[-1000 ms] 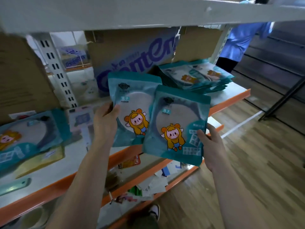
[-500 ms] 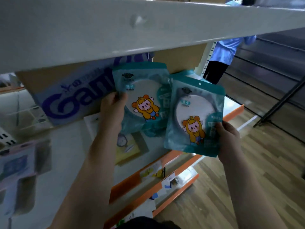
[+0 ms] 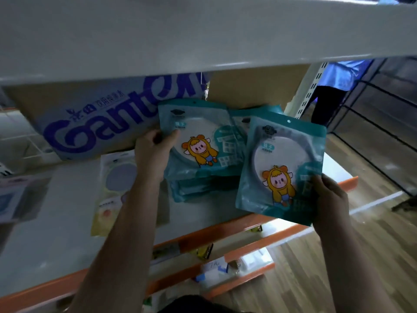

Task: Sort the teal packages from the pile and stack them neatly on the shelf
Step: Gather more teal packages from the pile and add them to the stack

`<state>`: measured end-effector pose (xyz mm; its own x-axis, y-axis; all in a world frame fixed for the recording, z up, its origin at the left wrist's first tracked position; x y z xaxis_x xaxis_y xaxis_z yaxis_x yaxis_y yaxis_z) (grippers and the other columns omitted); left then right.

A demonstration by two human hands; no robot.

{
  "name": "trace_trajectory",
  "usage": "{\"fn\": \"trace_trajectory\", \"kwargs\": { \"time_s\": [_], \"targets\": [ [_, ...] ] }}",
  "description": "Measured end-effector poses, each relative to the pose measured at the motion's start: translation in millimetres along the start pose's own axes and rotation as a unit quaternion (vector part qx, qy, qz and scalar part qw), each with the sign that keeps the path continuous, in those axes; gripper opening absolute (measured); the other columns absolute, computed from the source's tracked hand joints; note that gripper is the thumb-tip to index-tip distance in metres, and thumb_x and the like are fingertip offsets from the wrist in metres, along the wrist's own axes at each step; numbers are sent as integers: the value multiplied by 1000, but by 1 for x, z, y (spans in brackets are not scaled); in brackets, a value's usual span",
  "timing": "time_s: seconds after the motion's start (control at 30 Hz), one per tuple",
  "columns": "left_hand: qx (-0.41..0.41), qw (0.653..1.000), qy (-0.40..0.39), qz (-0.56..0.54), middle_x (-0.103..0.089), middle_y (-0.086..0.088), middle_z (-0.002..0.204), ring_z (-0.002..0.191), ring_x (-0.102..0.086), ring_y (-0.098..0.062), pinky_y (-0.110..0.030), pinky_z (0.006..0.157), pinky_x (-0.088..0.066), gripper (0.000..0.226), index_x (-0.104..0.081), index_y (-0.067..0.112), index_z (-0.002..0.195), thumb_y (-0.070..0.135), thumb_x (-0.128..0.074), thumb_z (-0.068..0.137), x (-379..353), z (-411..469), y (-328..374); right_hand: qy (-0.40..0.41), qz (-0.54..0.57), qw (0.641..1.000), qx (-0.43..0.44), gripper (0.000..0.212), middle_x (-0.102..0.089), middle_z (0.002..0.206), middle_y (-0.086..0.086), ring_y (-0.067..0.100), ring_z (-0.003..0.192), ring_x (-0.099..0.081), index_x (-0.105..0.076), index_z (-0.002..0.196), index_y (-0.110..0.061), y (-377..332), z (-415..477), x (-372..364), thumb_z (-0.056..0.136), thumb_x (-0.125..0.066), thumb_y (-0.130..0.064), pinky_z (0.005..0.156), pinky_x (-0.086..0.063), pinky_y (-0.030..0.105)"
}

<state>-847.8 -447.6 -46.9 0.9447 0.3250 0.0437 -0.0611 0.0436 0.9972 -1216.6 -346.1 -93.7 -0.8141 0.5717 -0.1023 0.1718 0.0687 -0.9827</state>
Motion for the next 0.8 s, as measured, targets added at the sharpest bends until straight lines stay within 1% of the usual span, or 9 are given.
{"fn": "trace_trajectory", "kwargs": {
  "time_s": [0.13,0.23,0.3,0.4,0.47,0.57,0.67,0.73,0.8],
  "targets": [
    [-11,993,69,97,-67,12,74,71,-65,-7,-31,69,-54,19,-70,24,81,41,-78,77,-6,-4,-1,-52,-22,998,-18,22,-73,77,-7,11,71,-72,-66,98,-18,-7,25,13,102,-45,-25,55,-56,27],
    [-5,987,92,133,-63,16,71,70,-61,-3,-25,64,-50,21,-62,32,70,43,-78,75,-15,-9,-2,-71,-18,997,-39,20,-73,85,-4,13,76,-72,-65,103,-17,-8,40,19,101,-47,-26,57,-56,30],
    [-9,980,104,167,-62,17,71,69,-58,-1,-23,61,-45,23,-59,34,68,44,-79,74,-23,-13,-1,-83,-21,995,-54,20,-72,91,-2,16,80,-72,-65,106,-17,-7,46,23,101,-48,-27,61,-56,33],
    [-4,971,110,212,-66,5,83,78,-62,-12,-29,70,-50,23,-66,25,81,43,-79,75,-29,-13,-5,-91,-22,993,-65,24,-71,99,3,23,89,-71,-63,114,-13,-3,50,27,100,-49,-27,70,-58,41],
    [-7,961,118,249,-66,1,90,83,-62,-16,-30,72,-48,38,-70,14,97,44,-78,75,-30,-14,-4,-97,-22,992,-72,25,-71,102,5,25,91,-70,-62,115,-12,-2,51,31,100,-49,-27,73,-58,43],
    [-20,933,113,342,-68,-5,105,92,-62,-21,-33,77,-49,51,-67,11,110,49,-74,78,-30,-12,5,-106,-24,992,-71,21,-74,90,1,21,83,-72,-65,108,-13,-4,54,35,100,-50,-26,67,-57,39],
    [-62,887,120,442,-66,-7,114,103,-62,-25,-40,85,-50,51,-61,12,117,51,-65,85,-33,-22,17,-119,-32,991,-54,18,-74,80,-7,17,76,-73,-66,101,-16,-10,58,35,99,-51,-26,66,-57,38],
    [-112,864,142,469,-67,-8,112,99,-63,-26,-39,81,-50,44,-60,13,116,49,-58,91,-38,-40,25,-127,-44,990,-30,17,-74,79,-9,15,76,-72,-67,97,-18,-19,63,33,99,-52,-26,68,-57,37],
    [-179,854,159,462,-67,-8,104,89,-64,-25,-35,69,-49,37,-61,14,110,47,-51,96,-49,-65,31,-139,-60,989,6,17,-73,80,-7,17,80,-70,-69,93,-20,-31,69,29,99,-53,-24,71,-57,37]
  ]
}}
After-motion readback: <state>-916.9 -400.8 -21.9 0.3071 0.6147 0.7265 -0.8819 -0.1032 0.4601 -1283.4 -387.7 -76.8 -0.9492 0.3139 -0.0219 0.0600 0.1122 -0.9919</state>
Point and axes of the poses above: each hand's wrist, its own z-axis towards the middle knuckle, its own x-axis out of the back of the hand, y = z × x, the point moved 5 cm from there along z, towards the middle knuckle
